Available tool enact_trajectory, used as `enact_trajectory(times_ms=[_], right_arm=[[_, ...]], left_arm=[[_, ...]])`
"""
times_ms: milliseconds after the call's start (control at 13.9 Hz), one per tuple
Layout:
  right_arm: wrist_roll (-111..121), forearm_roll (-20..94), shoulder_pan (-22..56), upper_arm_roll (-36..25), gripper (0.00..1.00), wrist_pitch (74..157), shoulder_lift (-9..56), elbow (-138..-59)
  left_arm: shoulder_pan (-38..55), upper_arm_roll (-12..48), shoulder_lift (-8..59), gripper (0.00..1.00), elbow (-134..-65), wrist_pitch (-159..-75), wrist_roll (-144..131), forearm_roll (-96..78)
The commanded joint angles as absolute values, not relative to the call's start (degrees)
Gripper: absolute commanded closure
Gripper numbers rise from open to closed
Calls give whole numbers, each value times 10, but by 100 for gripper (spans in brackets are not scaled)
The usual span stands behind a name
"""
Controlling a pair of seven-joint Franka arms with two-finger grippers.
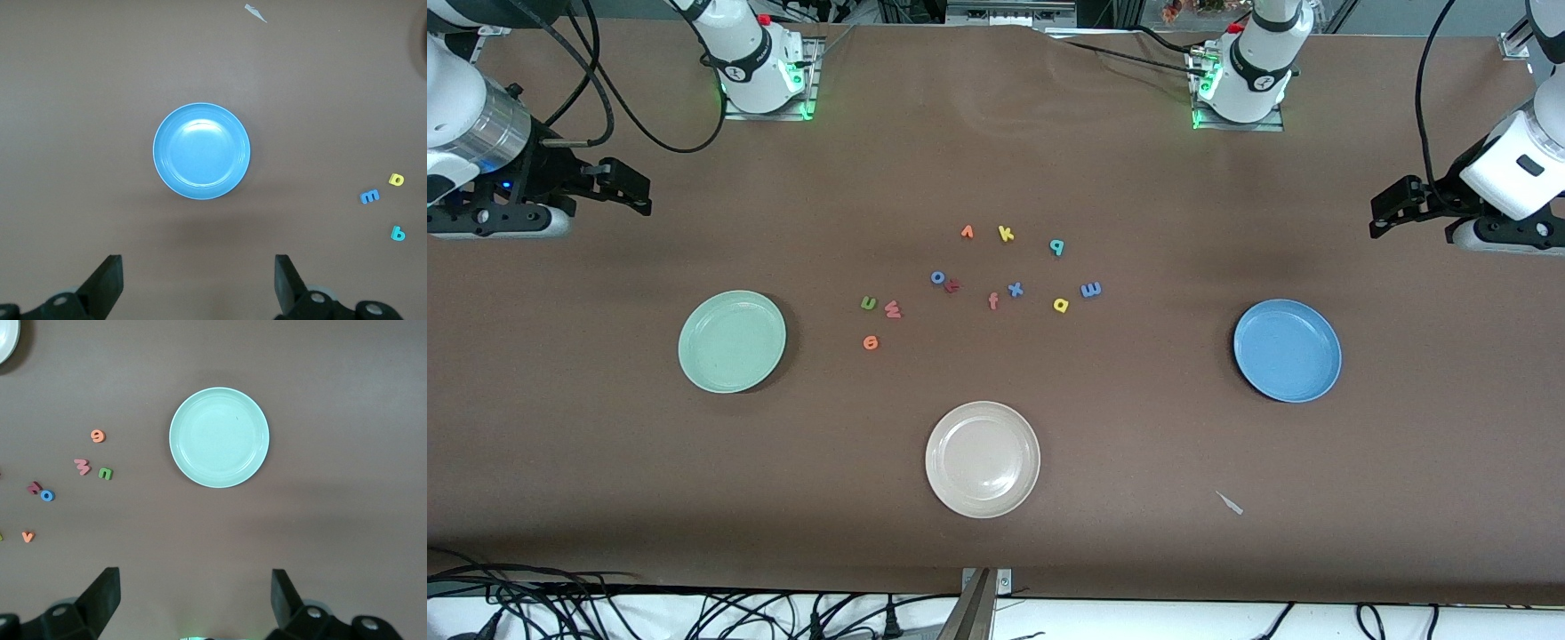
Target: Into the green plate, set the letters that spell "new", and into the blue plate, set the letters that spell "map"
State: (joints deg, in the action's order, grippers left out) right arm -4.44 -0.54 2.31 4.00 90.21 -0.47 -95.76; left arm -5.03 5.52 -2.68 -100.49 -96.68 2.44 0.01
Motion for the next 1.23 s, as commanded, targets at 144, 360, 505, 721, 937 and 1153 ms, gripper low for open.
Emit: enact_trajectory(times_ms=[144, 360, 505, 721, 937, 1153], right_arm=[[-43, 2, 21, 42, 0, 910, -19, -973], [-42, 2, 21, 42, 0, 910, -19, -973], [-43, 2, 21, 42, 0, 910, -19, -973], [-43, 2, 21, 42, 0, 912, -18, -974], [-44, 12, 22, 45, 0, 943, -18, -1000], [-52, 14, 22, 70, 0, 976, -14, -1017]], left_arm=[[-54, 57, -29, 0, -1010, -972, 39, -14], [-54, 57, -29, 0, -1010, -972, 40, -14], [-54, 58, -29, 0, -1010, -972, 39, -14], [-54, 58, -29, 0, -1010, -971, 39, -14], [-54, 58, -16, 0, -1002, -969, 35, -14], [-41, 61, 38, 0, -978, -971, 35, -21]])
